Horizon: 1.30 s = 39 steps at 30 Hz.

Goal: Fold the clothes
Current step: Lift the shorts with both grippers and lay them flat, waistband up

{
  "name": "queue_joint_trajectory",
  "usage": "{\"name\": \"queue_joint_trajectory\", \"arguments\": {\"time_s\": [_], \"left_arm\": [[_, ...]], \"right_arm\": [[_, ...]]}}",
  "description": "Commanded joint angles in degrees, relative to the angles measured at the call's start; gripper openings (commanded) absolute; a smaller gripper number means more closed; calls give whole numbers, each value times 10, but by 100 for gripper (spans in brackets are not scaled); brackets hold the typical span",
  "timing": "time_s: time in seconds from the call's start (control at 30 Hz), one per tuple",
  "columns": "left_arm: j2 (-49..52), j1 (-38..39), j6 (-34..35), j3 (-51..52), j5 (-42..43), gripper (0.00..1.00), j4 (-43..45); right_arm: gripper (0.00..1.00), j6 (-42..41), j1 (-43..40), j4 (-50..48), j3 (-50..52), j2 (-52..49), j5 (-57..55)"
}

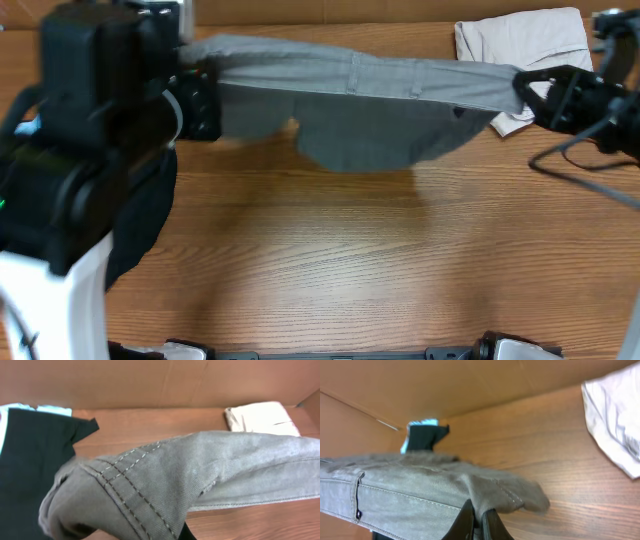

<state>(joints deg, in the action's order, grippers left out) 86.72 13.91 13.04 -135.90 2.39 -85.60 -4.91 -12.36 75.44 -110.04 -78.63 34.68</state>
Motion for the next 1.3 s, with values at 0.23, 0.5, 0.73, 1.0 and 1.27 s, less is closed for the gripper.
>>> {"name": "queue_joint_trajectory", "arguments": {"time_s": [0.23, 0.5, 0.73, 1.0, 1.27], "left_arm": [[-127, -20, -13, -75, -125, 4, -47], [-142, -20, 10, -62, -168, 4, -109], [-103, -20, 45, 70, -189, 4, -112], [12, -20, 69, 217, -210, 4, -81], [182, -20, 67, 240, -210, 4, 59]], "right_arm": [[4, 4, -114, 62, -114, 115, -113], [4, 41, -115, 128, -114, 118, -117], [4, 82, -111, 183, -114, 43, -115], [4, 110, -40, 174, -95, -94, -117], [4, 105, 27, 80, -92, -281, -117]]}}
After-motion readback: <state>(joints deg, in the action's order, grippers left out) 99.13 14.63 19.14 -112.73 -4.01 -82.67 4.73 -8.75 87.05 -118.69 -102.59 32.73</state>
